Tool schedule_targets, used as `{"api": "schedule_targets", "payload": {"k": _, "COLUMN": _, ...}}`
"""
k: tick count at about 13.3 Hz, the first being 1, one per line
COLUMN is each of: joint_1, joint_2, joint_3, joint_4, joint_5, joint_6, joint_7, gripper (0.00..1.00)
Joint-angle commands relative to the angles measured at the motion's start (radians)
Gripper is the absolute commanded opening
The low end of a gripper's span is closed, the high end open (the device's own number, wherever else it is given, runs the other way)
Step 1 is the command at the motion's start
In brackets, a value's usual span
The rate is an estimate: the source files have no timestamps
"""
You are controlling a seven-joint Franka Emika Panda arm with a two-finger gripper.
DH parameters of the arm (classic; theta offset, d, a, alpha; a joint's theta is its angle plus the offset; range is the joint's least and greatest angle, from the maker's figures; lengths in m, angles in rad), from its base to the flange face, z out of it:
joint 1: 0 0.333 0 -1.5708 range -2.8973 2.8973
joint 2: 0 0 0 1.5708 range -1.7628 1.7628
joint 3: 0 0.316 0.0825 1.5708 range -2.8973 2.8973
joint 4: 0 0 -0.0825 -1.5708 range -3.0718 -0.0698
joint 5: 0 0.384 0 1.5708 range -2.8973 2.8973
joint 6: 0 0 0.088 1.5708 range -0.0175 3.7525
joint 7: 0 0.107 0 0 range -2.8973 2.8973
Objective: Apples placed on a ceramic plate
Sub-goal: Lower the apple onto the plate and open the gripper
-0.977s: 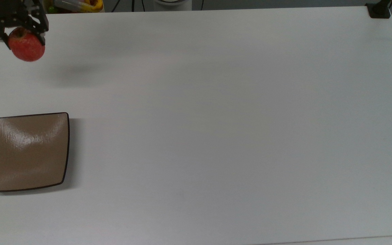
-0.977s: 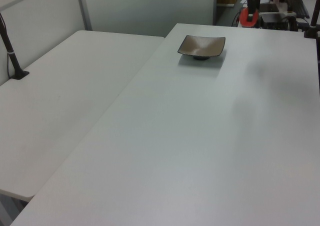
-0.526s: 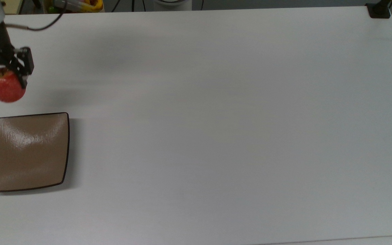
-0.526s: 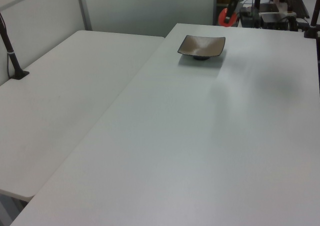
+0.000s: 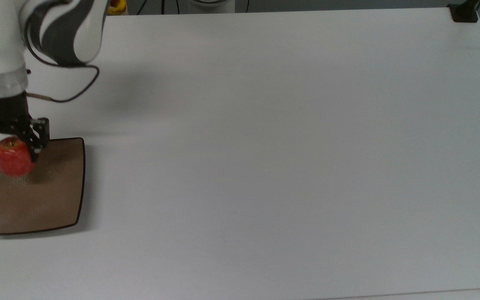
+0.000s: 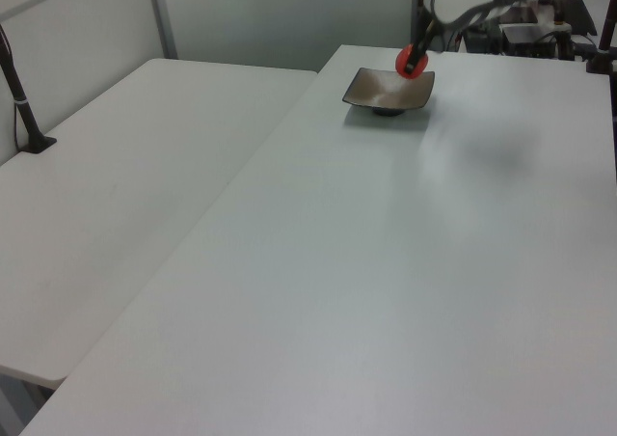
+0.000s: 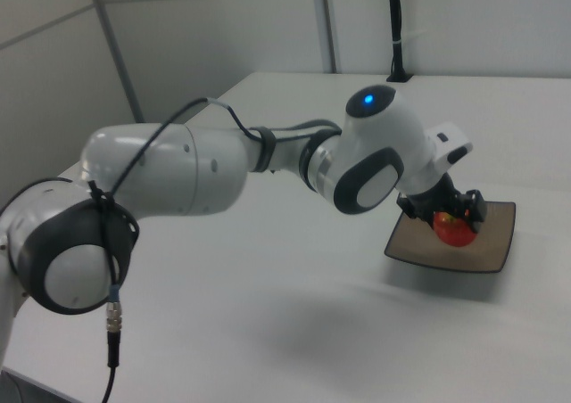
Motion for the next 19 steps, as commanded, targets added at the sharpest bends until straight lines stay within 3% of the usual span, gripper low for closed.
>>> {"api": "schedule_targets", "payload": {"k": 1, "joint_1": 0.008, "joint_2": 0.067, "joint_3": 0.017, "joint_4": 0.042, "joint_5": 0.016, "joint_6": 0.080, "joint_7": 0.045, "gripper": 0.02}}
{"api": "schedule_targets", "payload": {"k": 3, "joint_1": 0.008, "joint_2": 0.075, "joint_3": 0.020, "joint_4": 0.040, "joint_5": 0.016, "joint_6": 0.081, "joint_7": 0.077, "gripper": 0.04}}
{"api": "schedule_targets", "payload": {"k": 5, "joint_1": 0.008, "joint_2": 0.076, "joint_3": 0.031, "joint_4": 0.036, "joint_5": 0.016, "joint_6": 0.083, "joint_7": 0.088, "gripper": 0.17}}
{"api": "schedule_targets", "payload": {"k": 8, "joint_1": 0.008, "joint_2": 0.078, "joint_3": 0.033, "joint_4": 0.029, "joint_5": 0.016, "joint_6": 0.083, "joint_7": 0.097, "gripper": 0.54}}
{"api": "schedule_targets", "payload": {"k": 10, "joint_1": 0.008, "joint_2": 0.078, "joint_3": 0.033, "joint_4": 0.029, "joint_5": 0.016, "joint_6": 0.083, "joint_7": 0.100, "gripper": 0.64}}
{"api": "schedule_targets", "payload": {"k": 12, "joint_1": 0.010, "joint_2": 0.081, "joint_3": 0.033, "joint_4": 0.029, "joint_5": 0.014, "joint_6": 0.087, "joint_7": 0.099, "gripper": 0.86}}
{"api": "schedule_targets", "payload": {"k": 14, "joint_1": 0.017, "joint_2": 0.085, "joint_3": 0.033, "joint_4": 0.028, "joint_5": 0.005, "joint_6": 0.106, "joint_7": 0.096, "gripper": 1.00}}
{"api": "schedule_targets", "payload": {"k": 19, "joint_1": 0.019, "joint_2": 0.079, "joint_3": 0.033, "joint_4": 0.020, "joint_5": 0.002, "joint_6": 0.114, "joint_7": 0.088, "gripper": 1.00}}
